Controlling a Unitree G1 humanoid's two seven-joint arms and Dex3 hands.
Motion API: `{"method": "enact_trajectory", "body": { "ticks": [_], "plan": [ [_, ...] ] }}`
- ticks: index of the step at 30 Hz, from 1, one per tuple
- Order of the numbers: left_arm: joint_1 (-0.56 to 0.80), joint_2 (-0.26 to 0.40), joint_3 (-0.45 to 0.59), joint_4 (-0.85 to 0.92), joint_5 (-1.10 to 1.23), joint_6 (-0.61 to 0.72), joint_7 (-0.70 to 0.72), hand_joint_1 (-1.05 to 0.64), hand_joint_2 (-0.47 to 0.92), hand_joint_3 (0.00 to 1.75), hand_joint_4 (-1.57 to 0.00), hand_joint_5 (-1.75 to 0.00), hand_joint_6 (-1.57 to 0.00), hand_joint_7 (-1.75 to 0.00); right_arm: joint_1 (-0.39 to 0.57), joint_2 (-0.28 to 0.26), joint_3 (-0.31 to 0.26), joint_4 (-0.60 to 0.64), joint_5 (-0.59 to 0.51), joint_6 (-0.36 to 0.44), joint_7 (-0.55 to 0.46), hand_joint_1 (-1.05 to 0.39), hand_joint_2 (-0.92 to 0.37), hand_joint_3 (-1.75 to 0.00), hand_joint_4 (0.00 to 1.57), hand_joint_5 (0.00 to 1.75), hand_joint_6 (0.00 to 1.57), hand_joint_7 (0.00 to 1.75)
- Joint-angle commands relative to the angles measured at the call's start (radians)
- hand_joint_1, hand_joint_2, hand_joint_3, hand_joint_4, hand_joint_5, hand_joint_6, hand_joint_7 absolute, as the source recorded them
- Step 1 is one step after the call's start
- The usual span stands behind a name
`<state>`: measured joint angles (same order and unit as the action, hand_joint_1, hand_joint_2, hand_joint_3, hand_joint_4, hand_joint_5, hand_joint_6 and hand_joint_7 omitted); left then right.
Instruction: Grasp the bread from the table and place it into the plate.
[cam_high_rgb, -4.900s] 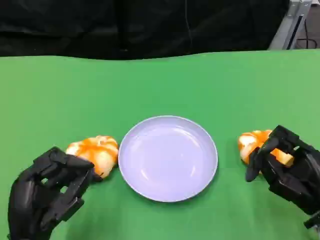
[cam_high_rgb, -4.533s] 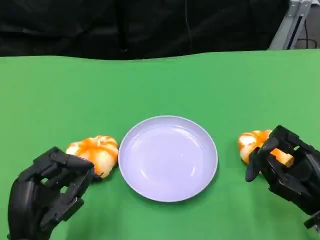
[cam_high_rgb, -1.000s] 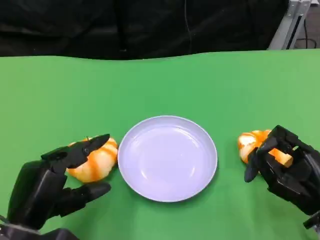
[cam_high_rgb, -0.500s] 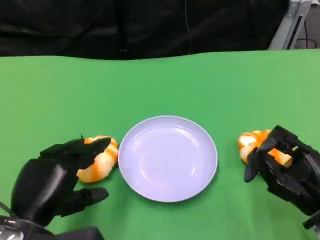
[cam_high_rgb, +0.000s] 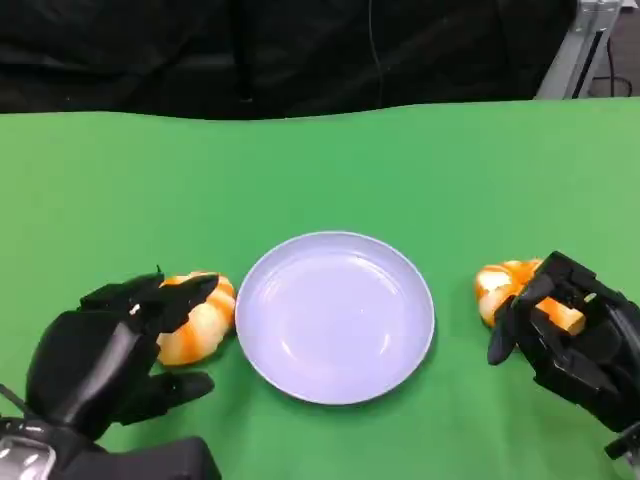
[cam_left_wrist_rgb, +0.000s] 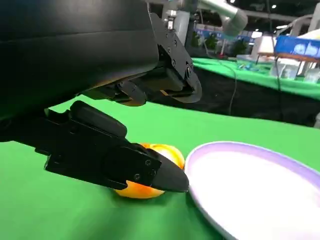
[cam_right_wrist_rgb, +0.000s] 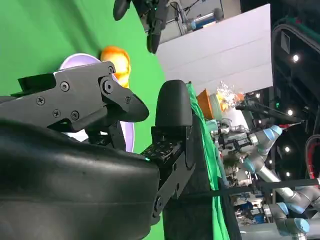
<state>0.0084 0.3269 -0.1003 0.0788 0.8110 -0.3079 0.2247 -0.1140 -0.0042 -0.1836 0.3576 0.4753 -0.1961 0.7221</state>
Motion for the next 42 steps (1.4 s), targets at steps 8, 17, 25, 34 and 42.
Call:
{"method": "enact_trajectory", "body": {
  "ticks": [8,17,25,34,42],
  "plan": [
    [-0.056,0.046,-0.038,0.081,-0.048,0.023,-0.008,-0.67,0.92,0.09,-0.42,0.00,-0.47,0.00,0.012,-0.006,0.000,-0.030,0.008,0.013,-0.016,0.01,-0.84,-0.80,0.60,1.75,0.56,1.41],
    [-0.114,0.051,-0.068,0.187,-0.083,0.009,-0.001,-0.64,0.92,0.10,-0.42,0.00,-0.47,0.00,0.014,-0.005,-0.001,-0.032,0.008,0.014,-0.016,0.01,-0.84,-0.80,0.59,1.75,0.55,1.40],
    [-0.154,0.054,-0.093,0.250,-0.093,0.001,0.005,-0.61,0.92,0.09,-0.43,0.00,-0.48,0.00,0.014,-0.006,-0.001,-0.028,0.002,-0.002,-0.010,0.01,-0.83,-0.80,0.59,1.75,0.56,1.40],
    [-0.198,0.051,-0.126,0.305,-0.096,0.017,-0.004,-0.61,0.92,0.09,-0.43,0.00,-0.47,0.00,0.012,-0.006,-0.002,-0.021,0.004,-0.006,-0.007,-0.03,-0.82,-0.77,0.58,1.75,0.54,1.40],
    [-0.222,0.055,-0.153,0.326,-0.095,0.043,-0.022,-0.60,0.92,0.12,-0.41,0.00,-0.46,0.00,0.013,-0.005,0.000,-0.021,-0.002,-0.014,-0.011,-0.05,-0.81,-0.76,0.57,1.75,0.54,1.40]
  ]
}}
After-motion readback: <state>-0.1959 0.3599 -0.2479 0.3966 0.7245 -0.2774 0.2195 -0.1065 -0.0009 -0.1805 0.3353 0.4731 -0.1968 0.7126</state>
